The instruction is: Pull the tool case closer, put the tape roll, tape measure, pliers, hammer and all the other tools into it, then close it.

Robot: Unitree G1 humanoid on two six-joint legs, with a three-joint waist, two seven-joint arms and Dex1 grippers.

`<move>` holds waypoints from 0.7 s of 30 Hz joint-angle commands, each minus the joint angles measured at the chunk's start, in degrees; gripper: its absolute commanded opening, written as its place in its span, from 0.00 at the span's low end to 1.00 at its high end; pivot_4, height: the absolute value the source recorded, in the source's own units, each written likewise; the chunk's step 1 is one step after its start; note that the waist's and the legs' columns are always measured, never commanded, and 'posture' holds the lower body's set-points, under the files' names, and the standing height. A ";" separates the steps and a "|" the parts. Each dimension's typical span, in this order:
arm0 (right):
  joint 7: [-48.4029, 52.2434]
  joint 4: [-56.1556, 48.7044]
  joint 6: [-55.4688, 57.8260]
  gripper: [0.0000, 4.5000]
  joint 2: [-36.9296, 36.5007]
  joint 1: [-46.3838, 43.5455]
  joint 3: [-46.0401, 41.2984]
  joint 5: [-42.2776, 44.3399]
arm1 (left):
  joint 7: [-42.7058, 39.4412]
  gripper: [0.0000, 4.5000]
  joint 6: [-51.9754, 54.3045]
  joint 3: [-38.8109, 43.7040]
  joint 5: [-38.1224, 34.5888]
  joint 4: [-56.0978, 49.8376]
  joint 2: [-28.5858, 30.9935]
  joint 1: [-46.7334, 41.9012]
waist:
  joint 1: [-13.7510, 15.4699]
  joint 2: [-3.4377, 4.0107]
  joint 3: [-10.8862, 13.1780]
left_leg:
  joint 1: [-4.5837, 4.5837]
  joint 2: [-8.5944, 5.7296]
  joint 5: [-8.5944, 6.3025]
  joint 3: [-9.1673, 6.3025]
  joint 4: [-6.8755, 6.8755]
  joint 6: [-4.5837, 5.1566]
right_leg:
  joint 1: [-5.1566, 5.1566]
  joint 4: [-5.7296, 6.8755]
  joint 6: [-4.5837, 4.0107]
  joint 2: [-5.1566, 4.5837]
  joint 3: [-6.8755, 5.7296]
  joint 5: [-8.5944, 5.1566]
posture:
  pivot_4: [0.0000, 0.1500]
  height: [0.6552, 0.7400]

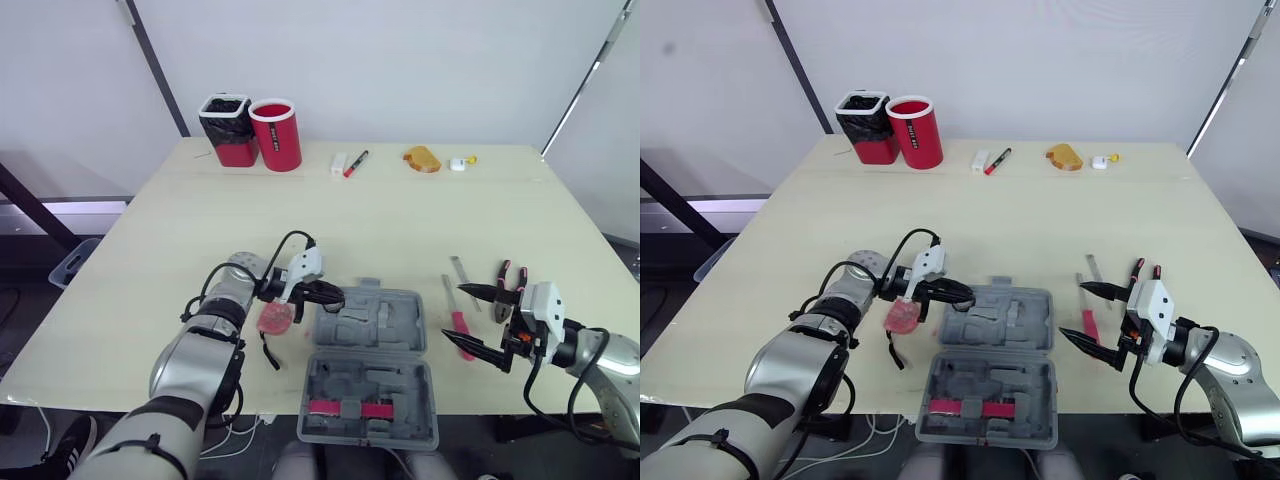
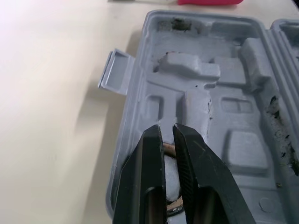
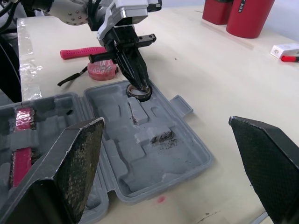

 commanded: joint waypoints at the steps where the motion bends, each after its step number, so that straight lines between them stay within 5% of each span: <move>1: -0.16 -1.92 -0.72 1.00 -0.02 -0.68 -0.14 0.17 | 1.87 0.11 -1.01 0.26 1.43 0.36 0.30 1.21 | 0.00 0.00 0.00 | 0.00 0.00 0.00 0.00 0.00 0.00 | 0.00 0.00 0.00 0.00 0.00 0.00 | 1.00 1.00; 8: 0.03 -1.93 -0.77 1.00 -0.02 -0.45 -0.23 0.46 | 3.21 0.11 -0.66 0.27 2.34 0.73 0.42 3.27 | 0.03 0.03 -0.02 | 0.10 0.00 0.00 0.00 -0.01 0.00 | 0.10 0.00 0.00 0.00 -0.01 0.00 | 1.00 1.00; 21: -0.11 -1.31 -0.30 1.00 0.51 0.96 -2.75 2.92 | -3.03 0.11 0.54 10.05 -7.78 -6.59 2.65 2.99 | 0.00 0.03 -0.02 | 0.08 0.01 0.00 -0.02 -0.01 0.00 | 0.09 0.00 0.00 0.00 -0.03 0.00 | 1.00 1.00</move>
